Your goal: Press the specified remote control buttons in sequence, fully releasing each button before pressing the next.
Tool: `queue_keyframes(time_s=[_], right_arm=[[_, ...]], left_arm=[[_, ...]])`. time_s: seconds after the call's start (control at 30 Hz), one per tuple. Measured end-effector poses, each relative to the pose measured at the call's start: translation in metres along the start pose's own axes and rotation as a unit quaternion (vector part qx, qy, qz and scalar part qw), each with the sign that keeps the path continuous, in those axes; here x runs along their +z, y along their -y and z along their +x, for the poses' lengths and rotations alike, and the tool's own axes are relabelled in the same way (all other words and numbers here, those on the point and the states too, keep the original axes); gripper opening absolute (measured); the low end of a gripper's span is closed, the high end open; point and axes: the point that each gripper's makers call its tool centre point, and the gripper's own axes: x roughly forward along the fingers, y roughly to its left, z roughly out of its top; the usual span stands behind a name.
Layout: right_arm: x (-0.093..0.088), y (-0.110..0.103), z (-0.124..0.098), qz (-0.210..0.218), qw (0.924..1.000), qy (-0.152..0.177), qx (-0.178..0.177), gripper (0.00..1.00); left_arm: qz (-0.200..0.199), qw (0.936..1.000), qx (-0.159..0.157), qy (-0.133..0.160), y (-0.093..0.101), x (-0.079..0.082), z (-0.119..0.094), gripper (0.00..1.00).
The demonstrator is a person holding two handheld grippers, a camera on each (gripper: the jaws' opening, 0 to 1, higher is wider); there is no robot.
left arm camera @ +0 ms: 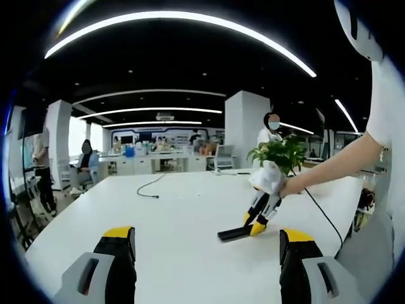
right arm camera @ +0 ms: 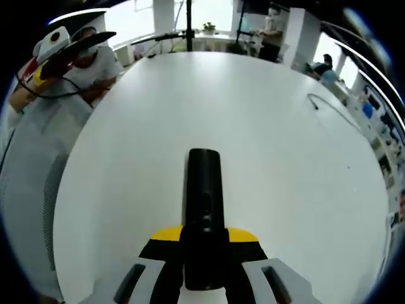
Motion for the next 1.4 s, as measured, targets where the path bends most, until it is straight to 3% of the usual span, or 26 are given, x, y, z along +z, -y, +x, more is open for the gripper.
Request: queue_keyframes(time_s=[0.53,0.63,0.77,0.87,0.9,1.0,1.1,1.27,1.3,1.4], right_arm=[[0.002,0.008,0.001,0.009,0.9998,0.014,-0.004,0.22],[0.006,0.002,-0.001,0.096,0.9943,0.046,0.008,0.3],[0.002,0.007,-0.01,0.122,0.9895,0.074,-0.026,0.34],[0.013,0.003,-0.023,0.152,0.9779,0.138,-0.042,0.44],[0.016,0.005,-0.03,0.158,0.9726,0.159,-0.062,0.47],[0.016,0.006,-0.04,0.179,0.9633,0.181,-0.086,0.6],[0.018,0.011,-0.054,0.205,0.9453,0.221,-0.124,0.74],[0.016,0.016,-0.076,0.246,0.9178,0.254,-0.18,0.97],[0.015,0.017,-0.084,0.258,0.908,0.265,-0.196,0.99],[0.012,0.012,-0.098,0.258,0.9003,0.278,-0.213,0.99]], left_arm=[[-0.001,1.0,0.001,0.0,-0.001,0.0,-0.001,0.98],[-0.002,1.0,0.002,0.001,-0.001,0.0,-0.001,0.98],[-0.003,1.0,0.004,0.003,-0.002,0.001,-0.001,0.98],[-0.001,1.0,0.004,0.002,-0.001,0.001,0.0,0.98],[0.001,1.0,0.002,-0.001,-0.001,0.0,0.0,0.98],[0.003,1.0,-0.002,-0.003,0.001,-0.001,0.0,0.98],[0.003,1.0,-0.004,-0.005,0.002,0.0,0.0,0.98],[0.0,1.0,-0.002,-0.005,0.001,0.0,0.0,0.98],[0.0,1.0,-0.002,-0.005,0.001,0.0,0.0,0.98],[0.001,1.0,-0.003,-0.007,0.002,-0.001,0.0,0.98]])
